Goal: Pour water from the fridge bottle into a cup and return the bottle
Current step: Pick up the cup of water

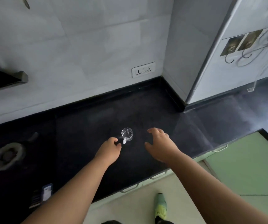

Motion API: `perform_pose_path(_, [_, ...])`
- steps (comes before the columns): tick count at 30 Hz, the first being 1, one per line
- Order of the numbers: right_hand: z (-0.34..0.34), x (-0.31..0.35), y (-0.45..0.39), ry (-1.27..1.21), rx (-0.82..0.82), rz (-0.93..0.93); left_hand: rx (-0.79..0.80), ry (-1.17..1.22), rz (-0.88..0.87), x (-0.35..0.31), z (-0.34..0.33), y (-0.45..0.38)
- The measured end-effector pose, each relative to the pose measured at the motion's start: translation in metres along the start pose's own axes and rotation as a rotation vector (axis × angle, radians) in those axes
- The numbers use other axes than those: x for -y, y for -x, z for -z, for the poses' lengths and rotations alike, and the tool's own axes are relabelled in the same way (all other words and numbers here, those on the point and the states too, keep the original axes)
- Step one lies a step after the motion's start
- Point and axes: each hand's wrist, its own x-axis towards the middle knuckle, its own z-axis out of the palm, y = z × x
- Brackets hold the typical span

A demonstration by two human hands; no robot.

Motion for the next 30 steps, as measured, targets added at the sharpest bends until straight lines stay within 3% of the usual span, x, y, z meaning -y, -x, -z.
perform_pose_path(5, [-0.001, -0.014, -0.039, 0.038, 0.124, 0.028, 0.04, 0.491, 0.237, -0.014, -0.031, -0.015])
perform_pose_path(8, [-0.006, -0.02, -0.048, 0.05, 0.175, 0.039, 0.049, 0.621, 0.289, -0.024, -0.042, -0.023])
perform_pose_path(18, [-0.01, -0.032, -0.065, 0.074, 0.225, 0.055, -0.051, 0.87, 0.423, -0.033, -0.064, -0.058])
perform_pose_path(24, [-0.005, -0.043, -0.063, 0.069, 0.228, 0.047, -0.014, 0.906, 0.533, -0.03, -0.079, -0.068])
perform_pose_path(30, [0.002, -0.055, -0.06, 0.069, 0.212, 0.033, -0.033, 0.921, 0.452, -0.027, -0.084, -0.07])
